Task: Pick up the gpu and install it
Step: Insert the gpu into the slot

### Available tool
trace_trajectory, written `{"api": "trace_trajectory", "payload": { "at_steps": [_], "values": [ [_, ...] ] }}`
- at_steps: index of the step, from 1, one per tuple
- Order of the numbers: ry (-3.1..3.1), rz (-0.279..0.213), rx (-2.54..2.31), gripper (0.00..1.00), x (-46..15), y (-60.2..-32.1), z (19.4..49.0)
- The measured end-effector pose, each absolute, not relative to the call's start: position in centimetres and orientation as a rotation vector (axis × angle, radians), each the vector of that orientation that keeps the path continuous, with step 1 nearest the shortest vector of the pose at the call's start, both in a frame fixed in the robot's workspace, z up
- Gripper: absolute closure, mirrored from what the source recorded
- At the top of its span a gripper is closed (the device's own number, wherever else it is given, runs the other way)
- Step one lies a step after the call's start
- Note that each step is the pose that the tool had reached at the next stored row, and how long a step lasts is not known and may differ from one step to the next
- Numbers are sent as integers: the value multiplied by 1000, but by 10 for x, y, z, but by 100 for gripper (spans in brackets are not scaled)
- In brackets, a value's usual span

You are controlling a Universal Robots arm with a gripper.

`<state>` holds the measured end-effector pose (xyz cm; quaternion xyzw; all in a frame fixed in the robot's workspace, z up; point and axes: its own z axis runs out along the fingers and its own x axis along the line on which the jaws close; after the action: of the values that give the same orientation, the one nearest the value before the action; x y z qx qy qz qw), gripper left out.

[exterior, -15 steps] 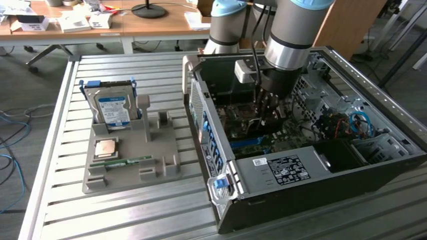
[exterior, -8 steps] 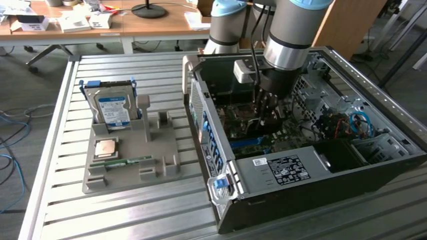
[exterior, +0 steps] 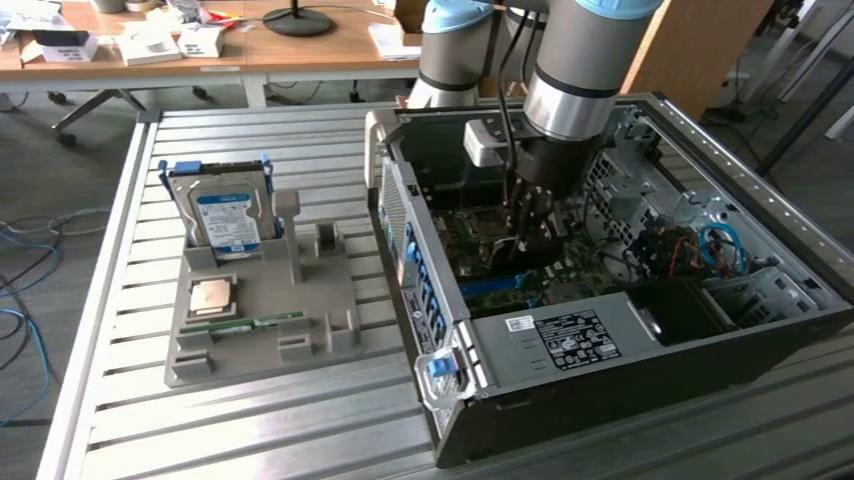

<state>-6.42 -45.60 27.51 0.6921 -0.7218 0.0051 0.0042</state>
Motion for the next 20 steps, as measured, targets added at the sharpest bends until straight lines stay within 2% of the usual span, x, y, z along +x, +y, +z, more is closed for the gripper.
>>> {"api": "trace_trajectory", "payload": {
  "at_steps": [20],
  "values": [
    [-2262,16,2168,74,-66,-457,273]
  ]
}}
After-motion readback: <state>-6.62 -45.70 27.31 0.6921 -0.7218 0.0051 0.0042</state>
